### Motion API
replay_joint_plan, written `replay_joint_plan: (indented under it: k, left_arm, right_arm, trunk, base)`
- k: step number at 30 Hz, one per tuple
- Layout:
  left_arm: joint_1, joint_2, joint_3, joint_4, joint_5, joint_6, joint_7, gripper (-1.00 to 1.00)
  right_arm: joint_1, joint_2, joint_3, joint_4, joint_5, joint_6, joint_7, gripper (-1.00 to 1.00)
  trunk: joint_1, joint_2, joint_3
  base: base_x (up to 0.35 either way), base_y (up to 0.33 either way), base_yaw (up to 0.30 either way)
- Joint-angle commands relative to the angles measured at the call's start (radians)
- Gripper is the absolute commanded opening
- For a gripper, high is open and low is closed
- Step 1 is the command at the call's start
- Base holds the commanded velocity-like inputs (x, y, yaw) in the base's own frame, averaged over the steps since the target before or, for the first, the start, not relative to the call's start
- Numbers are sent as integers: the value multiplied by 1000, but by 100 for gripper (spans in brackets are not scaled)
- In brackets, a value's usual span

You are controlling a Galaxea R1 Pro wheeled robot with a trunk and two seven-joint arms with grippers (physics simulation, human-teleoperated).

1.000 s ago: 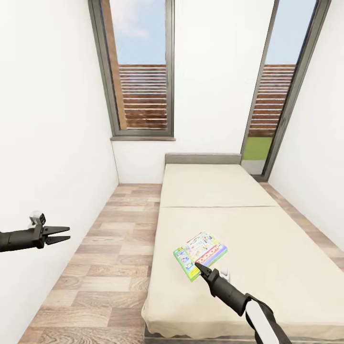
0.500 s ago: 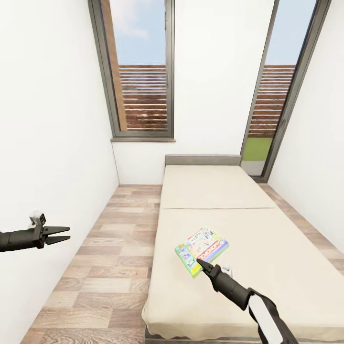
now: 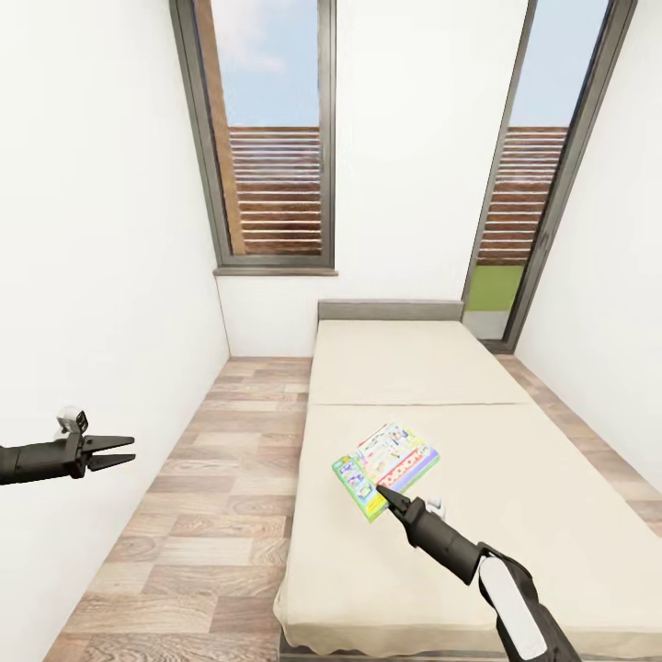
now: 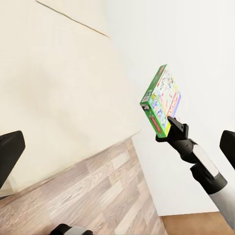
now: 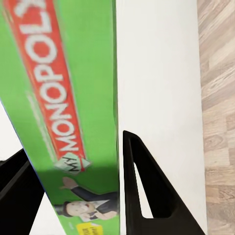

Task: Put all the toys in the child's room - the three board games (two on the bed and one on the table), the two jigsaw puzzles on the table, and the tennis ball on the table - inside the toy box on the table in the child's room.

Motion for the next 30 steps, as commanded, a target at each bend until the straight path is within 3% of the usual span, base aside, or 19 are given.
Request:
replay_joint_plan:
  k: [1,4,5,9,11,15,30]
  left_arm:
    - [-1,1,-7,0,4,11,-5,100]
    - [-1,1,-7,0,4,11,-5,100]
    - [-1,2,-7,1,4,11,-5,100]
    - [-1,1,-8,1,4,11,-5,100]
    - [-1,1,-9,1,4,11,-5,100]
    - [-1,-9,-10,1,3,11,-5,100]
    - [-1,-16,-9,0,2,9,-5,100]
  right_arm:
    - [-1,1,3,-10,-1,15,-5,-100]
    - [-1,0,18,-64,1,55,-34,-100]
    - [-2,-1,29,-147,3,91,-82,-100]
    - [-3,-1,35,-313,0,160,-249,-100]
    - [-4,0,35,-358,-4,196,-328,-100]
    - [-4,4,35,-424,-6,248,-414,-100]
    - [-3,4,17,-446,-9,286,-430,-100]
  trunk:
    - [-4,6,2]
    - [-15,27,11]
    - [-19,34,15]
    - [-35,62,27]
    - [-42,76,33]
    - [-58,104,46]
    - [-115,209,93]
  base:
    - [0,0,0]
    - [0,0,0]
    - [0,0,0]
    - [0,0,0]
    - [0,0,0]
    - [0,0,0]
    - [0,0,0]
